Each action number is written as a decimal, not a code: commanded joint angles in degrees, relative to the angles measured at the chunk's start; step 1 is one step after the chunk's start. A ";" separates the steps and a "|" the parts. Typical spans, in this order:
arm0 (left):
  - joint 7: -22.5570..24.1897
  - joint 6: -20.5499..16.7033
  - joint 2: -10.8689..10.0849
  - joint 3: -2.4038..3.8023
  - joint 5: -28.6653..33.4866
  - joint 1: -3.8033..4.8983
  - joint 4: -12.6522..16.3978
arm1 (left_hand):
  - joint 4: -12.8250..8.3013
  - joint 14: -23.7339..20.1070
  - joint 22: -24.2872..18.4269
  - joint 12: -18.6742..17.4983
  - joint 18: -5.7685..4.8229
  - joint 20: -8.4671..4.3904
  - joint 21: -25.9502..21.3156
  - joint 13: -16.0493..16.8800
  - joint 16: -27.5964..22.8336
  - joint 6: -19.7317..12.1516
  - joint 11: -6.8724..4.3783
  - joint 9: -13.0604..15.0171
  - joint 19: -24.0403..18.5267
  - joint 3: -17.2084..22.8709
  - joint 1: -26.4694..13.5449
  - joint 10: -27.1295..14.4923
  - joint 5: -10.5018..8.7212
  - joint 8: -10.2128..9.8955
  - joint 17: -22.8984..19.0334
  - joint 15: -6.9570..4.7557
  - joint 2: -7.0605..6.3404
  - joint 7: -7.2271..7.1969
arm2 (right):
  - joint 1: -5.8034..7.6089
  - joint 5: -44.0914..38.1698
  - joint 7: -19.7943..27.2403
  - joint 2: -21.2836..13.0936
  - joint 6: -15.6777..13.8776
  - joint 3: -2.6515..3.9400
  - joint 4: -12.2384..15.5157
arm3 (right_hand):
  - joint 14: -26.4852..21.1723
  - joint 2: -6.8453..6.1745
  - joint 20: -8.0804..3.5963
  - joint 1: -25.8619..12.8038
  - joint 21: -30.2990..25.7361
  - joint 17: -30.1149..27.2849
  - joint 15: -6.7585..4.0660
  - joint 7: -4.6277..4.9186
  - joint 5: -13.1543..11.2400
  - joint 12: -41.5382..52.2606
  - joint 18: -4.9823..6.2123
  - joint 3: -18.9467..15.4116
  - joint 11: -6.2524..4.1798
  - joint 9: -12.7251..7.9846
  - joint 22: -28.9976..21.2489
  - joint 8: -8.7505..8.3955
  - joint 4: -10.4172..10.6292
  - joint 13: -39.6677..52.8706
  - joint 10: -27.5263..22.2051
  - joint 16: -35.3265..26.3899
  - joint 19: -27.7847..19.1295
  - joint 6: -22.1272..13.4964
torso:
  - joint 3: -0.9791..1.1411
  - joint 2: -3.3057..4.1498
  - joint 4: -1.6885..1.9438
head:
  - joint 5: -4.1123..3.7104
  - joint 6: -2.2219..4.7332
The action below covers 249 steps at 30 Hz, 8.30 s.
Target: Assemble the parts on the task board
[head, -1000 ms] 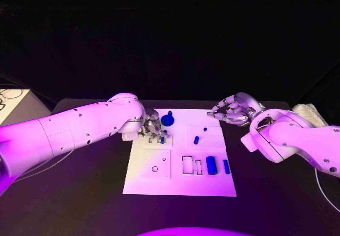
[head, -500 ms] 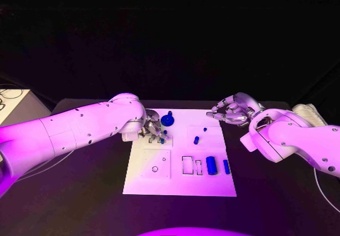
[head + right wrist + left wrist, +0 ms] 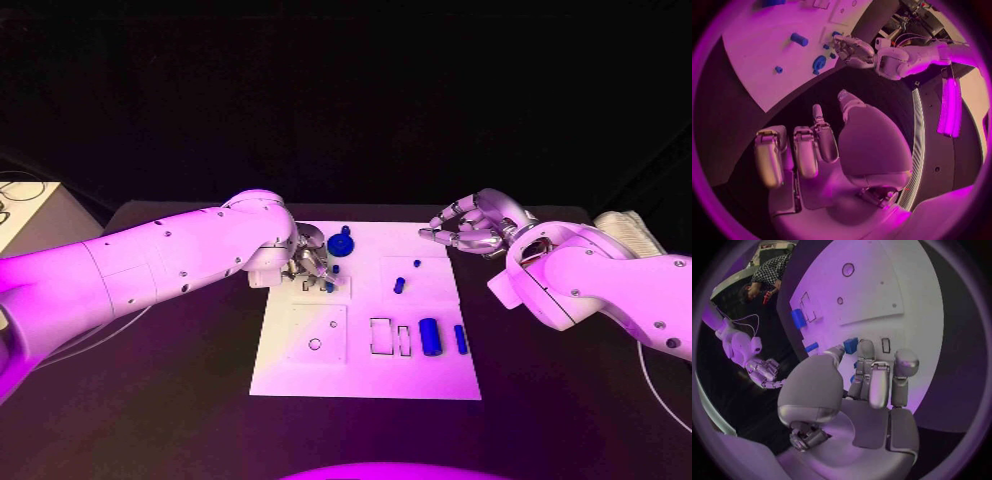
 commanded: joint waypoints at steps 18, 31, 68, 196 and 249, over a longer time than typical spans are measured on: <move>0.37 -4.23 -1.94 0.25 4.66 -0.30 3.19 | -5.12 2.36 2.14 5.50 -0.71 -1.20 1.95 4.22 2.29 -1.82 -1.60 13.12 1.05 30.72 3.88 3.64 -0.04 8.38 7.12 -1.35 -5.62 -1.75 | -0.05 -0.28 0.23 0.07 1.27 0.00 -0.24 | 5.58 0.65 0.26 0.15 0.05 13.24 0.41 -0.13 -0.08 -0.44 -0.81 -0.55 -0.01 0.01 15.00 -0.08 0.11 7.14 -0.53 -0.43 5.96 -0.29 | 0.08 -0.02 0.03 | 0.18 0.46; -0.01 -6.82 -4.76 0.64 3.09 -0.27 6.47 | -12.12 4.28 4.31 7.27 -1.11 -2.31 3.17 3.92 3.94 0.06 -2.73 16.69 3.48 40.56 -4.02 6.40 5.39 10.66 10.26 -2.52 -9.25 -2.81 | -0.06 -0.06 0.25 0.16 1.45 -0.03 -0.74 | 5.56 1.20 0.24 -0.87 0.00 13.14 0.37 -0.17 -0.13 -0.46 -0.79 -1.20 -0.04 0.02 14.97 0.00 0.29 7.05 -0.44 -0.49 5.94 -0.29 | 0.06 0.01 0.14 | 0.20 0.18; -0.61 -14.28 -3.69 -0.43 -7.95 -3.39 5.69 | -16.25 6.27 9.39 8.17 -2.19 -3.93 5.46 3.53 5.96 3.73 -4.46 17.53 8.10 41.75 -8.35 10.97 14.12 10.82 15.09 -4.19 -11.33 -4.57 | -0.11 1.21 1.02 0.34 4.40 -0.10 -1.17 | 5.51 1.85 0.21 -1.98 -0.17 12.95 0.35 -0.17 -0.13 -0.69 -0.75 -1.98 -0.05 0.00 14.84 0.01 0.31 6.77 -0.57 -0.59 5.85 -0.42 | 0.01 0.03 0.02 | 0.89 -1.04; -0.85 -5.89 -2.57 -0.72 -7.73 -3.76 4.13 | -7.39 6.27 9.75 9.14 -2.40 -4.12 4.60 3.26 5.96 7.21 -5.33 17.46 8.78 22.04 -11.88 13.22 12.46 9.13 15.09 -4.78 -8.71 -5.95 | -0.17 0.95 0.83 -0.18 3.60 -0.12 -2.00 | 5.50 2.25 0.19 -1.76 -0.11 12.89 0.33 -0.20 -0.08 -0.86 -0.76 -2.42 -0.08 -0.01 14.89 0.08 0.05 6.54 -0.65 -0.63 5.88 -0.47 | 0.13 0.08 -0.05 | 0.73 -2.58; -0.56 -8.42 -6.00 4.77 -5.87 0.66 5.14 | -0.02 4.42 3.45 5.63 -1.09 -2.47 0.63 -4.02 3.41 1.63 -2.34 14.87 3.82 6.84 -9.46 5.21 2.30 2.15 10.76 -2.31 -6.62 -2.55 | -0.36 1.22 1.20 -0.08 3.07 -0.13 -3.28 | 5.47 2.29 0.17 -2.15 -0.21 12.80 0.30 -0.24 -0.11 -0.95 -0.74 -2.95 -0.12 0.02 14.82 0.19 0.17 6.42 -0.69 -0.68 5.83 -0.37 | 0.11 0.13 -0.07 | 0.71 -0.69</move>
